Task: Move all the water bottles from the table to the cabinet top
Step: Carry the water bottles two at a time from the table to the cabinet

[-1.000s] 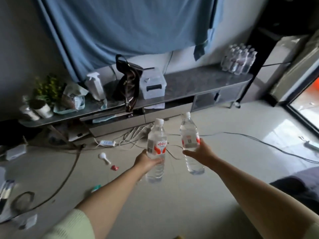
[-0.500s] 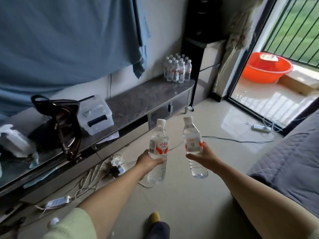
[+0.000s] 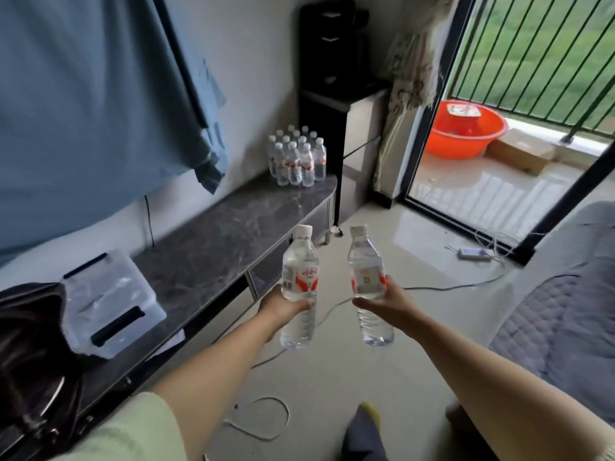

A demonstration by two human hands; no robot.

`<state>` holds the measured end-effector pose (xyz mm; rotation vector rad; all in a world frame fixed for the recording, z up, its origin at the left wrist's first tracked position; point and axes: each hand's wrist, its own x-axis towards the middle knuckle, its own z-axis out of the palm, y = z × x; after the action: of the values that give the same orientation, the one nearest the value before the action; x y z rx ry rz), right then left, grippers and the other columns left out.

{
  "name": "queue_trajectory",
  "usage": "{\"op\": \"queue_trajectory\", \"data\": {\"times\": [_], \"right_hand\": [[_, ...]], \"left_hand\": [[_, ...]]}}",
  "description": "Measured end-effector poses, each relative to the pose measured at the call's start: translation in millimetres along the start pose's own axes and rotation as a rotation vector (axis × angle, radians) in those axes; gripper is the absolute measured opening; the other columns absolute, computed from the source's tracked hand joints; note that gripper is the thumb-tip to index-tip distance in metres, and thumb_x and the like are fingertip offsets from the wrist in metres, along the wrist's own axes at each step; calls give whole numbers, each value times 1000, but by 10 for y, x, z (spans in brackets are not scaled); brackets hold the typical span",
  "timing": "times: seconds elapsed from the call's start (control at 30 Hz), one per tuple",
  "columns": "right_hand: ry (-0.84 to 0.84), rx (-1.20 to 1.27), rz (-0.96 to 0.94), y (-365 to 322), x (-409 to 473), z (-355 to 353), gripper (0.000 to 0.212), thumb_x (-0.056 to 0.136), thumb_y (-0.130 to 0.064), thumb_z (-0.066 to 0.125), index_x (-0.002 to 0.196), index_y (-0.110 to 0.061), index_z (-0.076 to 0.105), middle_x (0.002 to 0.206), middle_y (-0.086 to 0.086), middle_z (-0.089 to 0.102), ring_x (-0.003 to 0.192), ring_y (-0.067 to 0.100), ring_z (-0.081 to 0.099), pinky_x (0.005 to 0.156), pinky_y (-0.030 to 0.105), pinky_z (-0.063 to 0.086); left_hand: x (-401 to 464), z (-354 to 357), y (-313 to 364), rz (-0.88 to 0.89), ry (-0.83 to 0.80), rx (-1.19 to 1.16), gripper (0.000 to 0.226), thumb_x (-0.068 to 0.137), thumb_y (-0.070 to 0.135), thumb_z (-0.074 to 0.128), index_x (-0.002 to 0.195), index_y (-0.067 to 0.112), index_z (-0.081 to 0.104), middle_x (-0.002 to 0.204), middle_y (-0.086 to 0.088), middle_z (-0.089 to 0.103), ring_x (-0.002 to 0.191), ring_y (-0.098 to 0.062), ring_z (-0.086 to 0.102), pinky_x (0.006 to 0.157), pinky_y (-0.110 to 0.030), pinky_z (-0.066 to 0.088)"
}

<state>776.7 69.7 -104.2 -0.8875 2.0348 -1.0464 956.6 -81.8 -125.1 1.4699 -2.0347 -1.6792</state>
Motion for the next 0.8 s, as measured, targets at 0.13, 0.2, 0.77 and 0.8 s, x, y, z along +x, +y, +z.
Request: {"op": "queue_trajectory", "data": {"times": [0.13, 0.2, 0.77, 0.8], "right_hand": [[-24, -14, -5, 35, 742, -324, 30, 72, -12, 77, 101, -18, 69, 90, 1, 73, 80, 13, 69, 69, 22, 50], [-46, -37, -9, 30, 1188, -540, 32, 71, -14, 77, 102, -19, 68, 90, -1, 73, 79, 10, 68, 66, 17, 46], [-133, -55, 33, -221, 3896, -1228, 32, 74, -6, 78, 101, -11, 63, 91, 7, 69, 76, 15, 63, 56, 6, 46], [-154, -56, 35, -266, 4089, -1181, 35, 74, -6, 78, 104, -11, 62, 93, 7, 69, 79, 16, 64, 60, 9, 48]], "left_hand": [[645, 166, 355, 8, -28, -26, 38, 75, 28, 79, 110, 19, 66, 110, -3, 70, 100, -19, 64, 93, -33, 50], [1006, 265, 557, -7, -18, -39, 36, 76, 26, 78, 109, 19, 66, 110, -4, 71, 103, -21, 65, 97, -37, 50], [3173, 256, 1611, -161, 83, -173, 34, 71, 21, 82, 102, 20, 68, 102, -3, 73, 98, -21, 68, 93, -38, 53], [3352, 175, 1637, -174, 89, -182, 38, 71, 21, 82, 106, 17, 68, 104, -5, 72, 99, -22, 67, 95, -39, 53]]}}
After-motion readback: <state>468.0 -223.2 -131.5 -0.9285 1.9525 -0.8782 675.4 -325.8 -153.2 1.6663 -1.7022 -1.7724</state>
